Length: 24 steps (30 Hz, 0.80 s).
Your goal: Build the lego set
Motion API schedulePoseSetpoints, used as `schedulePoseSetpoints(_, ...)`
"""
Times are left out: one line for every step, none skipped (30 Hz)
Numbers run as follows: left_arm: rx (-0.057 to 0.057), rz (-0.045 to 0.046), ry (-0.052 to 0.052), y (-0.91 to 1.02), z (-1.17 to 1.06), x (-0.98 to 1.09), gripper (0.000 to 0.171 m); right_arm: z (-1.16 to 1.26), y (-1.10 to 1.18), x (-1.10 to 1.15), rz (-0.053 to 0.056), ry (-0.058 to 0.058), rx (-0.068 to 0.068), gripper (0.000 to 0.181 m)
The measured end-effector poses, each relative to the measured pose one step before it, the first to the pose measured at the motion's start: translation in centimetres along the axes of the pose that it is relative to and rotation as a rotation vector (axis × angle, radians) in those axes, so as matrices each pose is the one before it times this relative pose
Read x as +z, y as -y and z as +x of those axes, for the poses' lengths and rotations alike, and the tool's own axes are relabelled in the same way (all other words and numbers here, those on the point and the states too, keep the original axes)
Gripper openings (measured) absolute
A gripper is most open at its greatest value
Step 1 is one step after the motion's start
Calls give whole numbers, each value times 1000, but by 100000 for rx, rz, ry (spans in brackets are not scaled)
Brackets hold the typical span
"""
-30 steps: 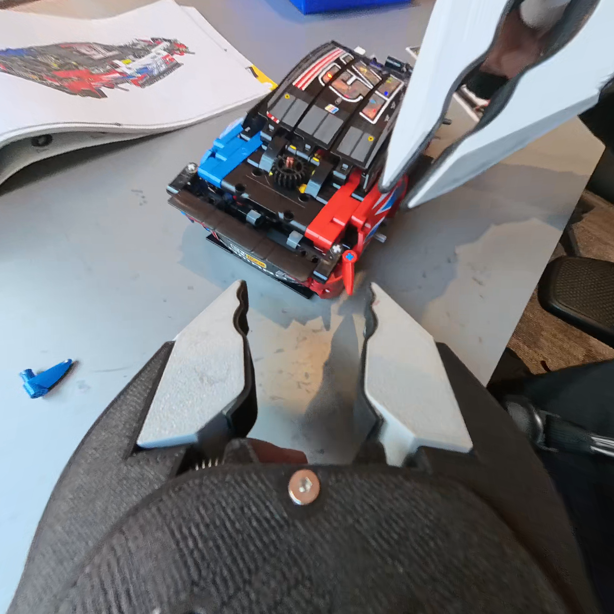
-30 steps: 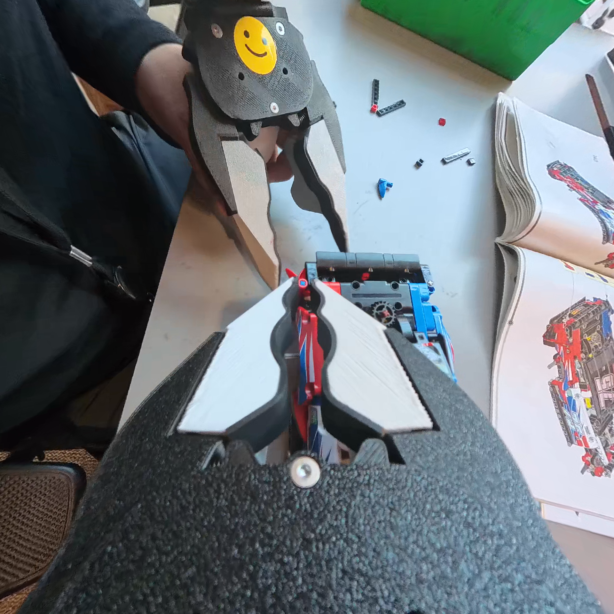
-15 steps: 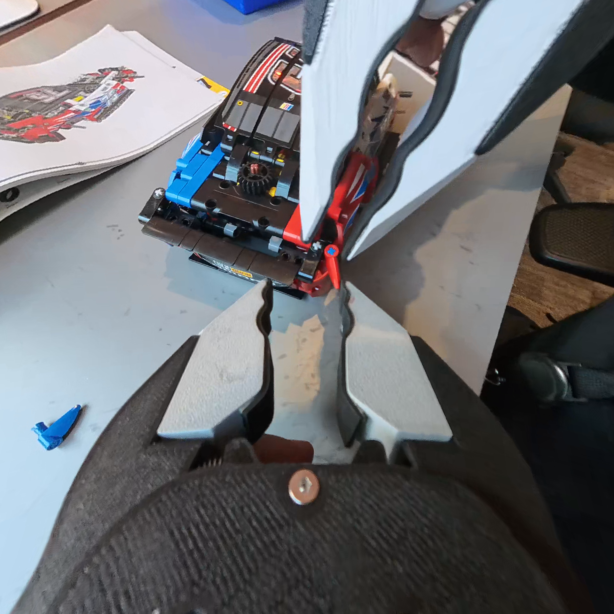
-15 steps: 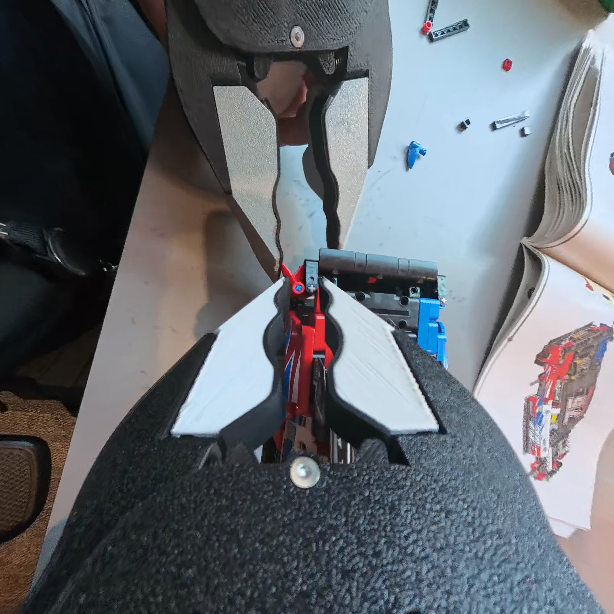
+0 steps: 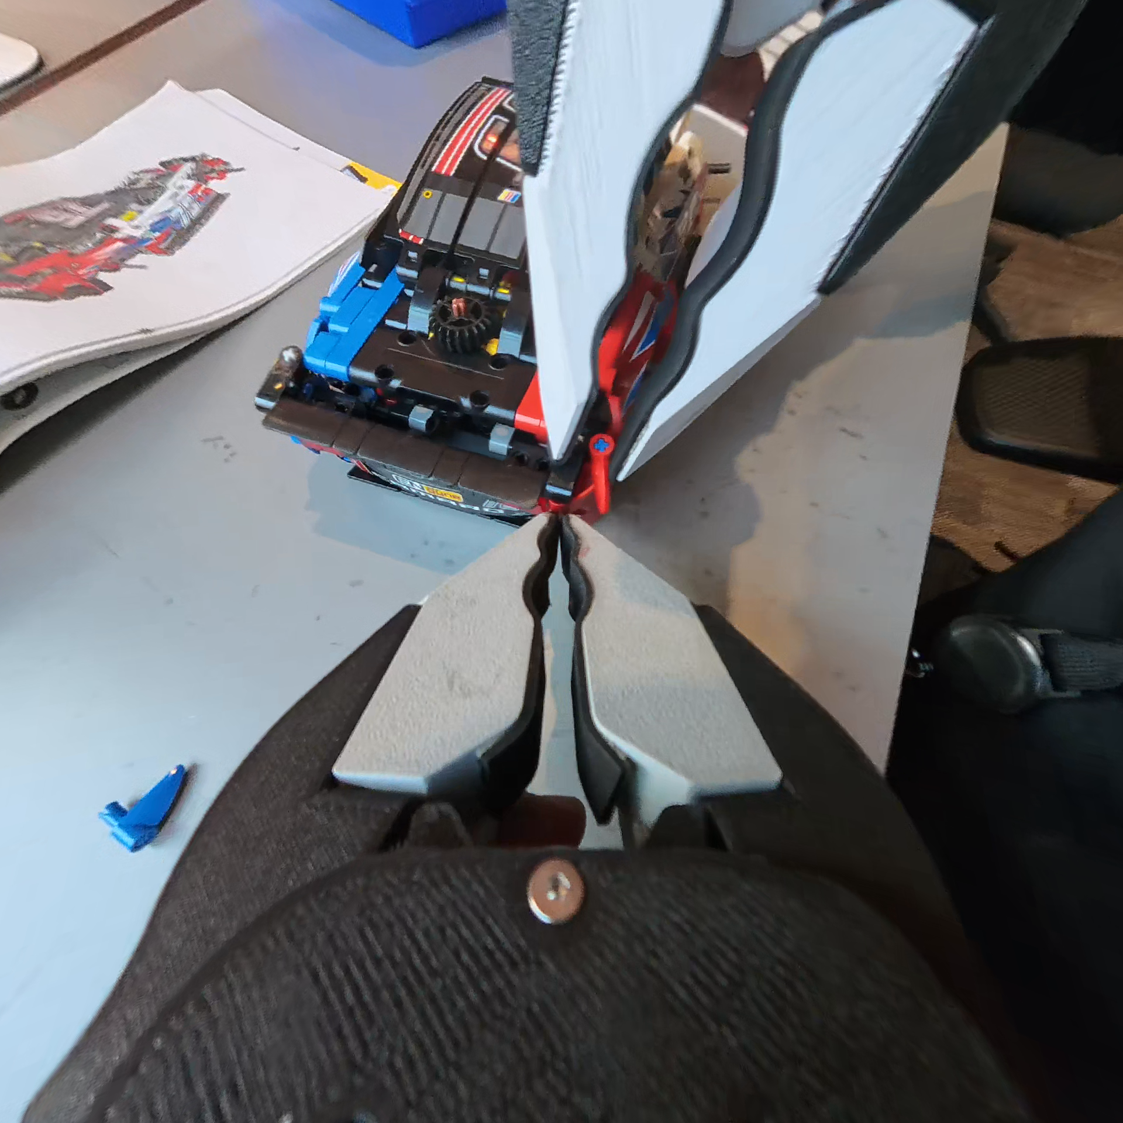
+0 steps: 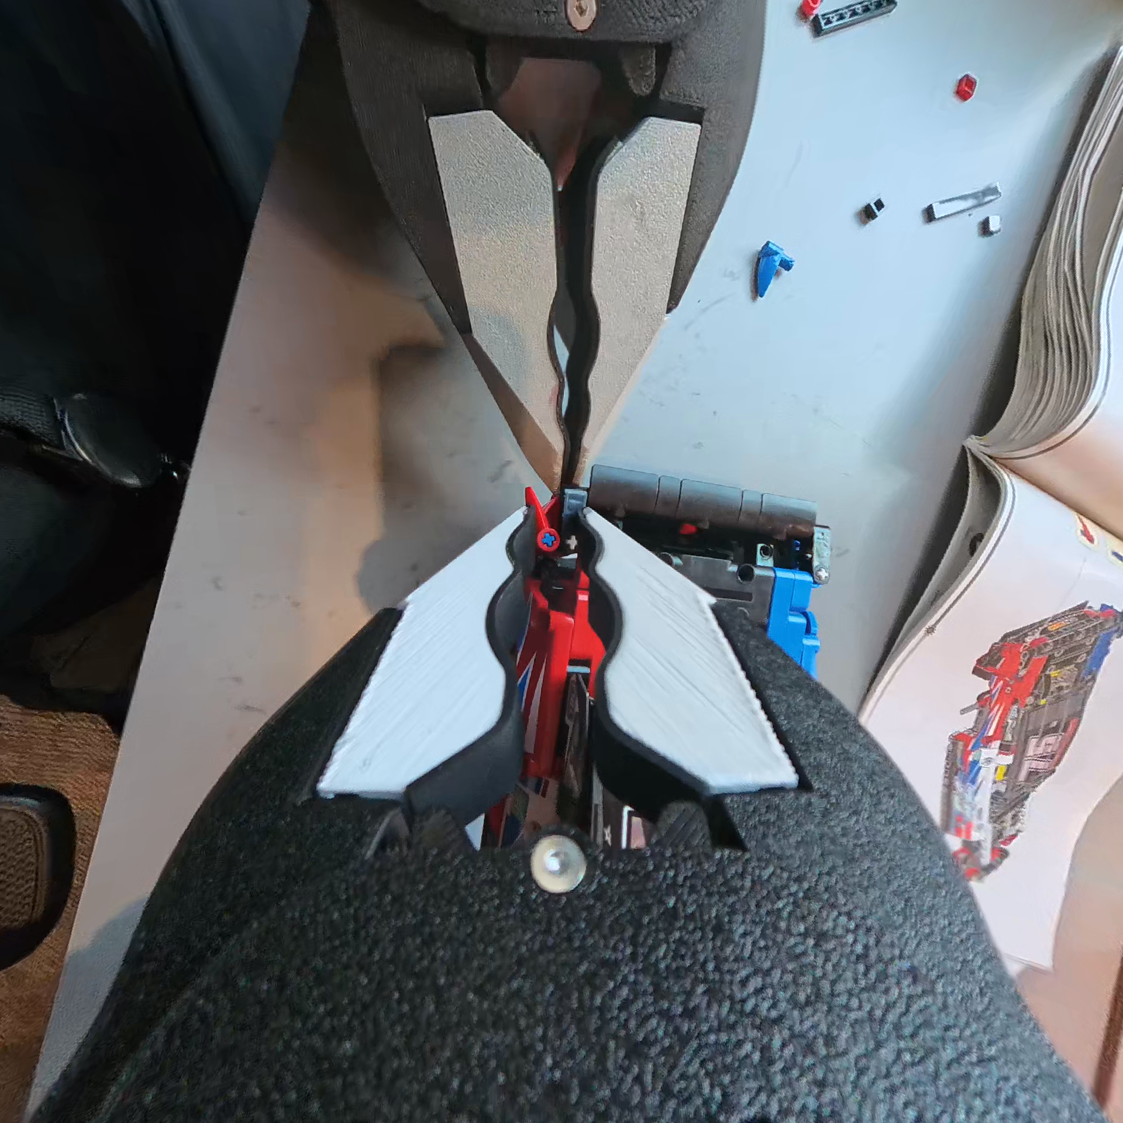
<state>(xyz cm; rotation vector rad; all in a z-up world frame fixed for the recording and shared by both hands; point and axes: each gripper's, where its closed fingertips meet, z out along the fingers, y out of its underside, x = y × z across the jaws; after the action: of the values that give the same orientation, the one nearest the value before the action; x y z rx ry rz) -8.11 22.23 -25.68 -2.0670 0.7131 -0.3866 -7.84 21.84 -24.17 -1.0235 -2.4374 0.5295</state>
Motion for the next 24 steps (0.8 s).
schedulePoseSetpoints(-1537, 523, -1313, 40, 9, -56, 0, 93, 23, 1, 752, -52, 1625, 9)
schedulePoseSetpoints(-756, 1110, -1147, 104, 36, -120, 0, 39, 35, -15, 466, -131, 695, 5)
schedulePoseSetpoints(-802, 1643, -1177, 193, 42, -144, 0, 12, 31, -8, 101, -172, 135, 1)
schedulePoseSetpoints(-1015, 913, -1634, 103, 75, -79, 0, 114, -6, 9, -380, -696, 63, 0)
schedulePoseSetpoints(-1238, -297, -1920, -53, 49, 10, 1, 14, 8, 8, -299, 203, 461, 0)
schedulePoseSetpoints(-1039, -238, -2067, -18, 72, 9, 2, 13, 3, -7, -289, 207, 522, 0)
schedulePoseSetpoints(-619, -35, -1139, 12, -16, -3, 1, 36, 1, -40, -398, -196, -55, 0)
schedulePoseSetpoints(-193, -64, -789, -3, 25, -17, 2, 94, -1, -122, -413, -1032, -780, 1)
schedulePoseSetpoints(-185, -299, -381, -47, 51, -33, 4, 109, -7, -247, -169, -1081, -654, 10)
schedulePoseSetpoints(-563, -656, 891, -147, -107, -45, 11, 19, 27, -413, 569, -190, 281, 15)
schedulePoseSetpoints(-608, -703, 2655, -188, -341, -48, 24, 117, 110, -582, 1943, -497, 1214, 15)
schedulePoseSetpoints(375, -1095, -226, -283, 78, -97, 23, 323, 100, -688, 2509, -1490, 2091, 15)
schedulePoseSetpoints(-68, -472, 364, -176, -28, -142, 25, 400, -11, -742, 2248, -1782, 2820, 16)
schedulePoseSetpoints(-390, -328, 1121, -175, -201, -178, 29, 432, -114, -729, 2044, -2004, 3232, 18)
schedulePoseSetpoints(-828, -503, 1360, -198, -298, -187, 34, 463, -132, -697, 2055, -2524, 3368, 18)
schedulePoseSetpoints(-1098, -498, 689, -216, -242, -187, 36, 370, -87, -654, 2308, -2413, 3349, 18)
schedulePoseSetpoints(-1209, 138, -485, -104, -87, -203, 36, 139, -12, -554, 2591, -1497, 3355, 18)
schedulePoseSetpoints(-1374, 1059, -1195, 57, 33, -188, 36, -73, 12, -410, 2460, -736, 3391, 18)
schedulePoseSetpoints(-1467, 1340, -853, 131, -7, -147, 35, -201, -51, -240, 1643, -427, 2996, 18)
schedulePoseSetpoints(-1451, 877, -26, 104, -121, -93, 35, -325, -154, -71, 681, -352, 1836, 19)
schedulePoseSetpoints(-1398, 483, 161, 54, -134, -39, 35, -430, -209, 74, -21, -563, 483, 19)
schedulePoseSetpoints(-1176, 356, 86, 34, -103, -43, 35, -410, -210, 166, -362, -1190, -495, 20)
schedulePoseSetpoints(-1106, 566, 525, 47, -118, -77, 36, -347, -164, 211, -188, -1737, -789, 20)
schedulePoseSetpoints(-986, 768, 254, 44, -34, -112, 35, -394, -99, 233, 391, -1109, -174, 19)
